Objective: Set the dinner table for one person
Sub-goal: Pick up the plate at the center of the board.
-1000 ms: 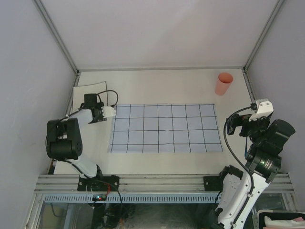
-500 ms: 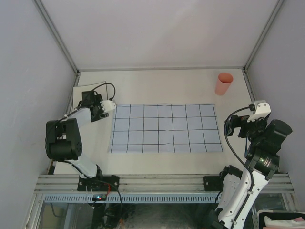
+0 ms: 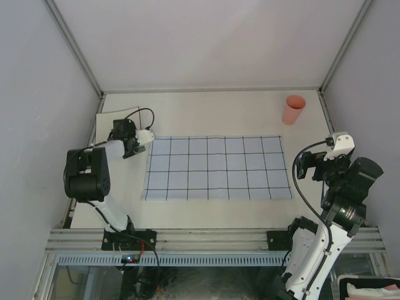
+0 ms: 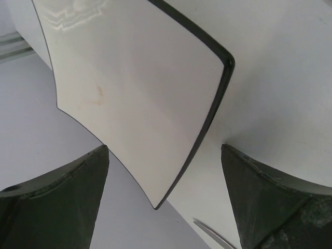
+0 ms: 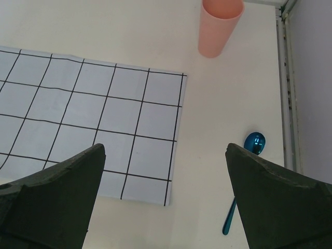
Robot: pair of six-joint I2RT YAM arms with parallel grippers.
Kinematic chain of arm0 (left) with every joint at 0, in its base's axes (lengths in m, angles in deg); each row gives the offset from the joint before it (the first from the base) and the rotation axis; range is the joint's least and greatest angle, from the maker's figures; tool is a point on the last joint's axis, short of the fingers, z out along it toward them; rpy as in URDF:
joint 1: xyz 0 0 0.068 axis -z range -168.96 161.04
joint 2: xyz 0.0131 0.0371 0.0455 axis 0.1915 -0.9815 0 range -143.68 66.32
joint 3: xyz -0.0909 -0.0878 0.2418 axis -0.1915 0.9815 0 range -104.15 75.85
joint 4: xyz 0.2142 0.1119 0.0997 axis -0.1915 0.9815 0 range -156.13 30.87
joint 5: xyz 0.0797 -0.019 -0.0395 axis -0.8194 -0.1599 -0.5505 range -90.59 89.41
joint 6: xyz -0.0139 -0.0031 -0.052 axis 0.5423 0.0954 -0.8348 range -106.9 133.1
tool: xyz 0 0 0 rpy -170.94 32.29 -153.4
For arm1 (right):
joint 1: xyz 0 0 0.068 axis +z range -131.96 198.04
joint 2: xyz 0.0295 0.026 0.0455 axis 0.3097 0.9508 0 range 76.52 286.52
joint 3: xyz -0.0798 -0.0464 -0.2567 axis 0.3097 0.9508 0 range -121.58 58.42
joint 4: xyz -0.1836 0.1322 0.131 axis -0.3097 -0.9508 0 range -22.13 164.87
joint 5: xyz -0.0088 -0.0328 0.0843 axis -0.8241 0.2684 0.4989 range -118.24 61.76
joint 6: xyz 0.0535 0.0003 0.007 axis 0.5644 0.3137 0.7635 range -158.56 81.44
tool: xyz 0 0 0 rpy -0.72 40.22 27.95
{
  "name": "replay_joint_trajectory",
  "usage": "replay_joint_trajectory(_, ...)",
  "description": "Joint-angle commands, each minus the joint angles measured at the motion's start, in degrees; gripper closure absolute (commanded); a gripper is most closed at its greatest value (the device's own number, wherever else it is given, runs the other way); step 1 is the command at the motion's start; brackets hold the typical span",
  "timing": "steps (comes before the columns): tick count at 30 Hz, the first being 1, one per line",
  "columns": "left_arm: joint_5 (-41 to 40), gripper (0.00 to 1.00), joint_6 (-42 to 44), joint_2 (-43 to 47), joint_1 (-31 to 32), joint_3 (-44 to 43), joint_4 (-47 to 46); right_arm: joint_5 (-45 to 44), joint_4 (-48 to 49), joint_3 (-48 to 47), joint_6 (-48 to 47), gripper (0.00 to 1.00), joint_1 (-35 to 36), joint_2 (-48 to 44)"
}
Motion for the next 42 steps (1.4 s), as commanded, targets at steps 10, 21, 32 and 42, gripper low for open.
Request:
replay_joint_trajectory(10,-7.1,0.06,-2.0,-5.9,3.6,-3.1,-10.2,0.0,1.4,-0.9,-2.4,0.00,-0.3,-0.7)
replay_joint_trajectory(21,-10.5,0.09,-1.4,-13.0,3.7,-6.0,-15.3,-1.1,-0.4,-3.2,-3.7,0.00,-0.2,-1.2)
replay_joint_trajectory(32,-8.7,0.31,-3.3,-13.0,3.7,-8.6,-10.6,0.0,-0.6,-4.6,-3.2,0.00,-0.2,-1.0)
replay_joint_trajectory(42,-5.8,0.51,-5.9,-14.1,3.6,-15.4,1.5,-0.4,-2.1,-6.8,-4.0,0.00,-0.2,-1.8)
